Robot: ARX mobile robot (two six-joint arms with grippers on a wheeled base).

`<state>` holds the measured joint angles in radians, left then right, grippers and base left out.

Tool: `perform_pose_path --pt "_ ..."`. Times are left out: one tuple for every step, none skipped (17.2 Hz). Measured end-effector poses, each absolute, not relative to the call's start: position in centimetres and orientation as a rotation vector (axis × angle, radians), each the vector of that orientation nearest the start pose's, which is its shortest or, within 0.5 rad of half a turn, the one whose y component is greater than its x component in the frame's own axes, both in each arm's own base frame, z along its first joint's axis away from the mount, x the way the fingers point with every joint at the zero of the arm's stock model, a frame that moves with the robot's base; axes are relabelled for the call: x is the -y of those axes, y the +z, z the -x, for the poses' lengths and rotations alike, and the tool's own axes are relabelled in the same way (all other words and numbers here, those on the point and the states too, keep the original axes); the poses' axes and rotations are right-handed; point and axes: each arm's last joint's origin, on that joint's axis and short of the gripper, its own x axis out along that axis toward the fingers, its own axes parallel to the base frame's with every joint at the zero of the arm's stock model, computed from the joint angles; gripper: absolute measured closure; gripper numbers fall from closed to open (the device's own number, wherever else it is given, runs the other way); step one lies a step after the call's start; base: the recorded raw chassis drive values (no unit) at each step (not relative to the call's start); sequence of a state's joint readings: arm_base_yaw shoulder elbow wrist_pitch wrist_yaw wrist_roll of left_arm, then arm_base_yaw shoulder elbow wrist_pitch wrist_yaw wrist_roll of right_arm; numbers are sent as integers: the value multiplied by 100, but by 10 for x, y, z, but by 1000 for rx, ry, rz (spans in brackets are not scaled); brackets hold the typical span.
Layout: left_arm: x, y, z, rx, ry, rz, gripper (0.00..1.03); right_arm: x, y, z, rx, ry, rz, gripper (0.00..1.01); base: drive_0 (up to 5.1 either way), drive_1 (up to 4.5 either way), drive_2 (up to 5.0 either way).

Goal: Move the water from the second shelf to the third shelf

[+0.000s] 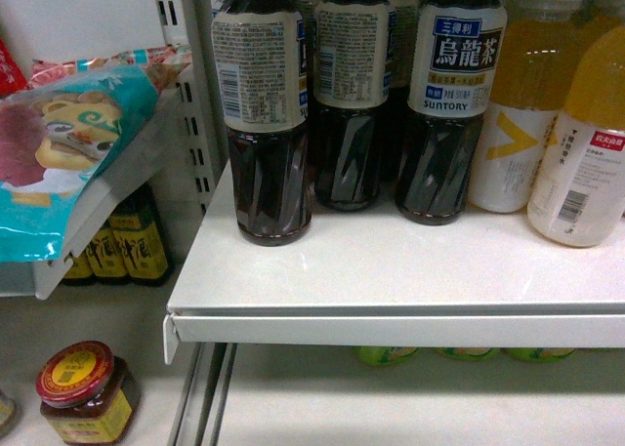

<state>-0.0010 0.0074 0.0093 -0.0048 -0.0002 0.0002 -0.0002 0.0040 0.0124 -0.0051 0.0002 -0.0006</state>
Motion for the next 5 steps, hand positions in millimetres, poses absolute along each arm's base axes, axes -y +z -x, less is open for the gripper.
perform_pose_path --pt "0 166 -98 -3 -1 0 5 0 167 -97 4 0 1 3 0 0 0" --pt "0 166 -98 -3 -1 0 5 0 167 -97 3 0 1 3 0 0 0" --pt "0 166 -98 -3 -1 0 5 0 167 -97 4 0 1 3 0 0 0" --pt "0 166 -98 -3 -1 0 5 0 167 -97 3 0 1 3 0 0 0" --pt "0 166 -98 -3 -1 0 5 0 167 -97 4 0 1 3 0 0 0"
